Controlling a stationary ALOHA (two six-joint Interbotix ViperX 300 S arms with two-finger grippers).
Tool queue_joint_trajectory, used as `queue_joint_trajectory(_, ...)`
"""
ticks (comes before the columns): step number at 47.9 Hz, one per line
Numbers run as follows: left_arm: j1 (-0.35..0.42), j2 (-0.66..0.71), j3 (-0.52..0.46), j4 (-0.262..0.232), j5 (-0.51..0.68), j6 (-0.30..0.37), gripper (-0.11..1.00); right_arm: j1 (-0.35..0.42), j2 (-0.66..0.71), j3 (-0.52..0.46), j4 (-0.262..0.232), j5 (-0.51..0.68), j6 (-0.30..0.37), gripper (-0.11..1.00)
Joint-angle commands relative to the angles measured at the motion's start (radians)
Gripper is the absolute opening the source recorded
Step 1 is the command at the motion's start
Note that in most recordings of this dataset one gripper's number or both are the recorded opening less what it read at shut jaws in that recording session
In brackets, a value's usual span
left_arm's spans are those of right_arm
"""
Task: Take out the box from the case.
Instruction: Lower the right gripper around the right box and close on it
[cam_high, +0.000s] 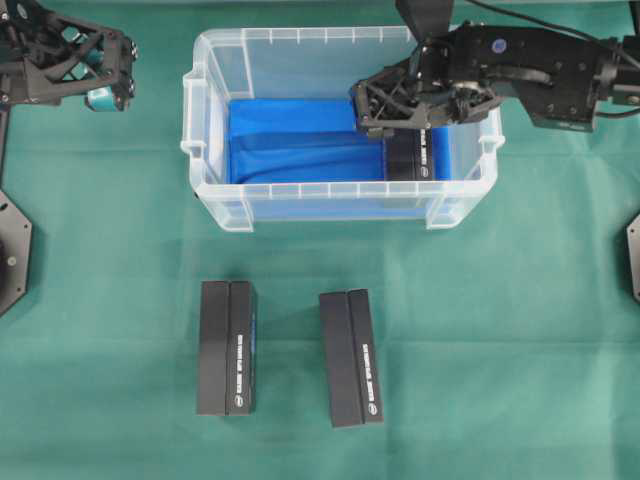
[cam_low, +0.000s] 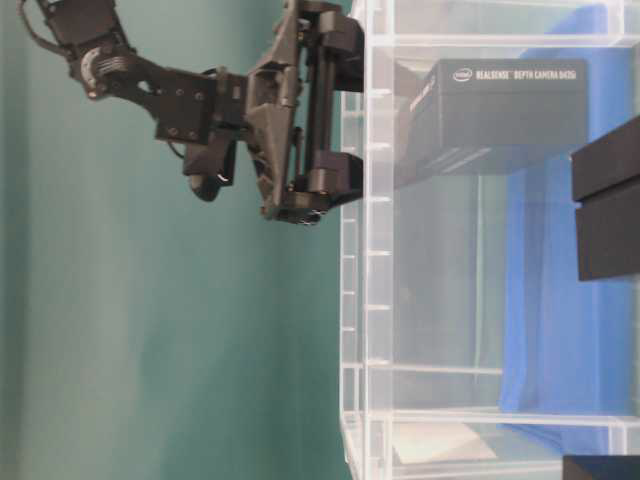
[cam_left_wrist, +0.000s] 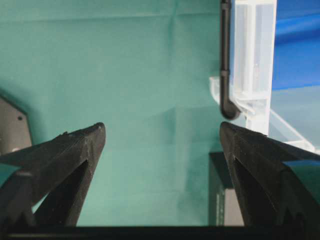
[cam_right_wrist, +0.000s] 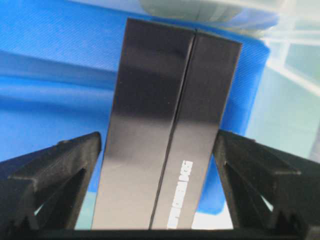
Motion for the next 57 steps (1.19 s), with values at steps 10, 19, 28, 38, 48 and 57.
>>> queue_joint_trajectory(10,0.003,-0.006,-0.011,0.003,-0.003,0.003,0.94,-0.003,-0.008,0.021,-0.002,-0.021,0.021,0.93)
queue_joint_trajectory(19,0.003,-0.006,-0.011,0.003,-0.003,0.003,0.94,-0.003,-0.008,0.020,-0.002,-0.021,0.023,0.93)
queue_joint_trajectory(28,0.003,-0.006,-0.011,0.003,-0.003,0.003,0.94,-0.003,0.000,0.006,-0.002,-0.028,0.021,0.89)
queue_joint_trajectory(38,0.003,-0.006,-0.011,0.003,-0.003,0.003,0.94,0.000,0.011,-0.017,-0.003,-0.021,0.017,0.67)
queue_joint_trajectory(48,0.003,-0.008,-0.009,0.003,-0.003,0.003,0.95,0.009,0.017,-0.031,-0.014,0.005,0.017,0.67)
queue_joint_trajectory(57,0.003,-0.015,-0.002,0.003,-0.002,0.002,0.94,0.011,0.017,-0.034,-0.015,0.020,0.017,0.67)
